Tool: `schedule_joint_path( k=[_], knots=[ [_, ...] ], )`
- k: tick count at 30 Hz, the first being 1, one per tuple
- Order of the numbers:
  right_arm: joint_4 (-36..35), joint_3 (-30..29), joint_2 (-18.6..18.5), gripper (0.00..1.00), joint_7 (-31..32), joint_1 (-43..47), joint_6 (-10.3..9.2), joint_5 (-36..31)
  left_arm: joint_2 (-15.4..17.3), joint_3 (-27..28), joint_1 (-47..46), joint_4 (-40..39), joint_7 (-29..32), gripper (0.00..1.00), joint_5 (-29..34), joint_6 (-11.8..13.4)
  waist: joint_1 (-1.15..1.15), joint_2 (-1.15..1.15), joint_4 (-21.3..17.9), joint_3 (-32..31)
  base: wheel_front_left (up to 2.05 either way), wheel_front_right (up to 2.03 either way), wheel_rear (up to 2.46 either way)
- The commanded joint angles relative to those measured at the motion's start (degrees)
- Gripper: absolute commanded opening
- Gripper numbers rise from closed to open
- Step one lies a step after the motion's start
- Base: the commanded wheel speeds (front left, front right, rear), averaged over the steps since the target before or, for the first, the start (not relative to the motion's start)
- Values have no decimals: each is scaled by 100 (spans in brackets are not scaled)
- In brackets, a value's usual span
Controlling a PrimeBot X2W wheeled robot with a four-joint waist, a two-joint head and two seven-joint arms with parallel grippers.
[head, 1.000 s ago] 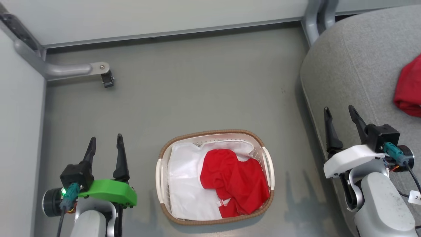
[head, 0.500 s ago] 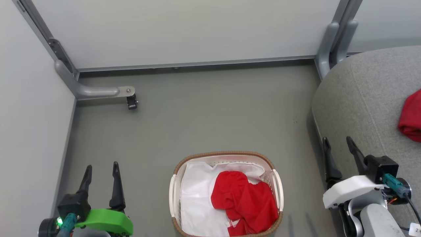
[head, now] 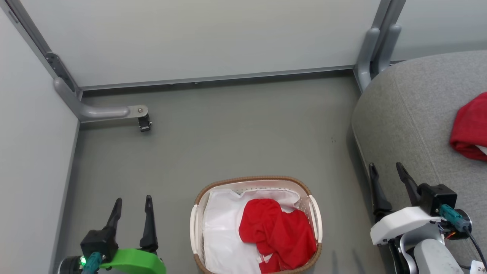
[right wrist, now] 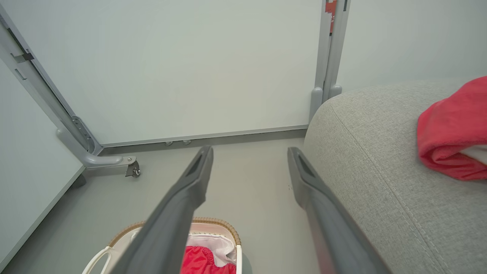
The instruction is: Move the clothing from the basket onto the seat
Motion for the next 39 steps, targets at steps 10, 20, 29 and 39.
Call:
schedule_joint_path(
  k=[10, 20, 29, 39],
  knots=[
    [-384, 61, -25, 100, -12, -719, -8, 71, 11, -839, -664, 374, -5, 100, -378, -78, 0, 0, -275, 1063, 0, 0, 0],
    [-756, 250, -18, 100, -12, -1380, -8, 238, 17, -1623, -1563, 849, -5, 100, -229, -201, 0, 0, -660, 2136, 0, 0, 0],
    [-1121, 498, -10, 100, -12, -1949, -8, 414, 21, -1907, -2379, 1719, -4, 100, -154, -251, 0, 0, -1100, 3074, 0, 0, 0],
    [-1408, 766, -9, 100, -12, -2184, -8, 606, 22, -2367, -3325, 2968, -5, 100, -46, -333, 0, 0, -1391, 3797, 0, 0, 0]
  ],
)
